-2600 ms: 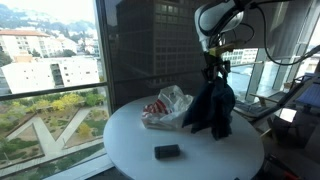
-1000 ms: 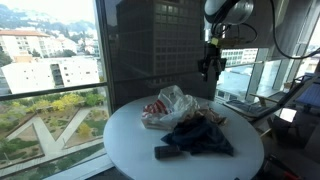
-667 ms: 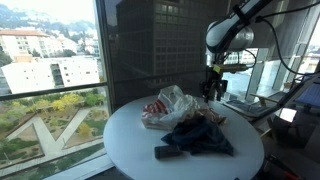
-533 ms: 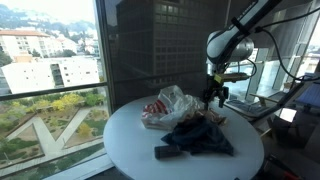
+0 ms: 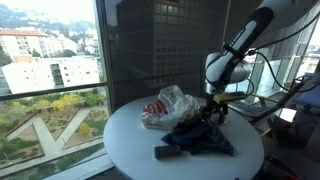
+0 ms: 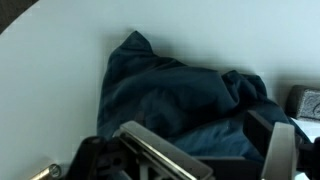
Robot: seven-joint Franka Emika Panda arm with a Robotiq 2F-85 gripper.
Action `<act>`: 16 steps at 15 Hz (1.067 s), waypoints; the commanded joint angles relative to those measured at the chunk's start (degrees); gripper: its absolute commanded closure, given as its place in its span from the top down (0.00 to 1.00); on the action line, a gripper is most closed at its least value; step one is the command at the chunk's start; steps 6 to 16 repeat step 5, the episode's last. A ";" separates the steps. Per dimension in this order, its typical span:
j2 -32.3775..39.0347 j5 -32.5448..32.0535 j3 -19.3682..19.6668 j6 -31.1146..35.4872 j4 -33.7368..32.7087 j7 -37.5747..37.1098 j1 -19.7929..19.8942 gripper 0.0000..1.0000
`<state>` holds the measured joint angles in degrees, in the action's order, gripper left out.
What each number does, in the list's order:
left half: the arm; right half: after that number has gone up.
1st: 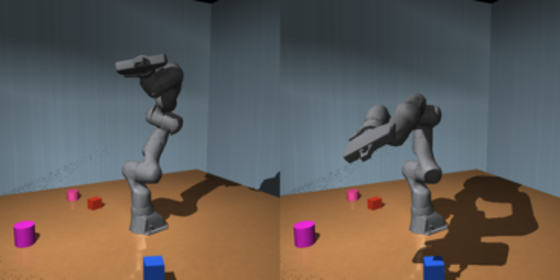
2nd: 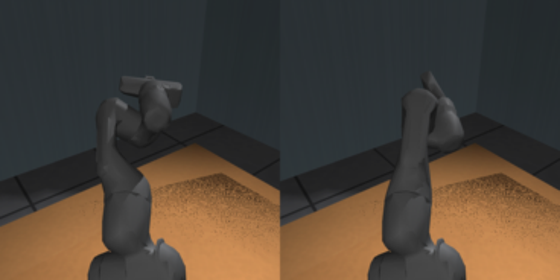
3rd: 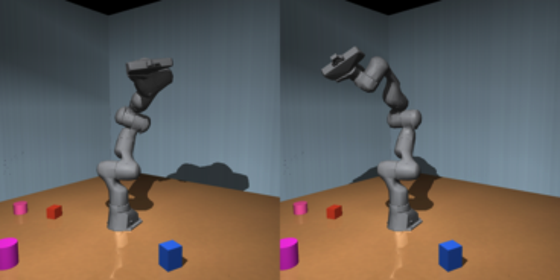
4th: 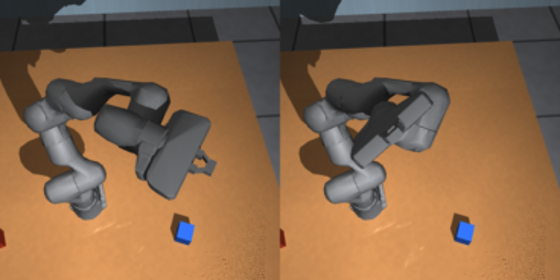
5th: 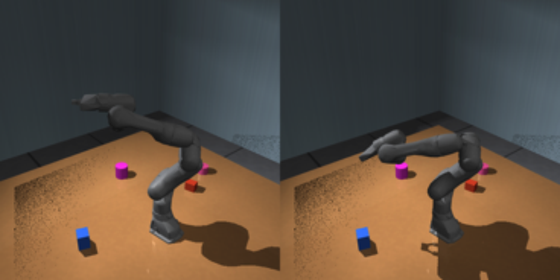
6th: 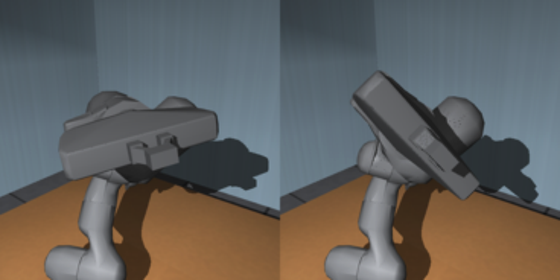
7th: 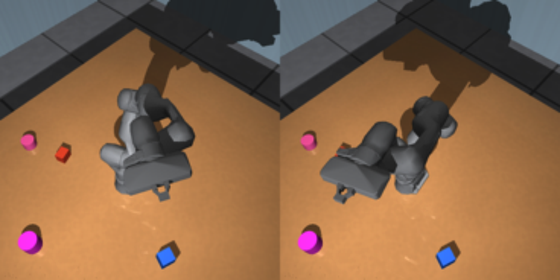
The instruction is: Move the shirt to the right then pick it up
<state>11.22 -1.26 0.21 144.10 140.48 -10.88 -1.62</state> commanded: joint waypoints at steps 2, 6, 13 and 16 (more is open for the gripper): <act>1.29 0.05 0.19 1.48 -0.12 0.09 -0.45 1.00; 1.87 0.06 0.20 2.01 -0.27 0.10 -0.56 1.00; 1.87 0.06 0.20 2.01 -0.27 0.10 -0.56 1.00; 1.87 0.06 0.20 2.01 -0.27 0.10 -0.56 1.00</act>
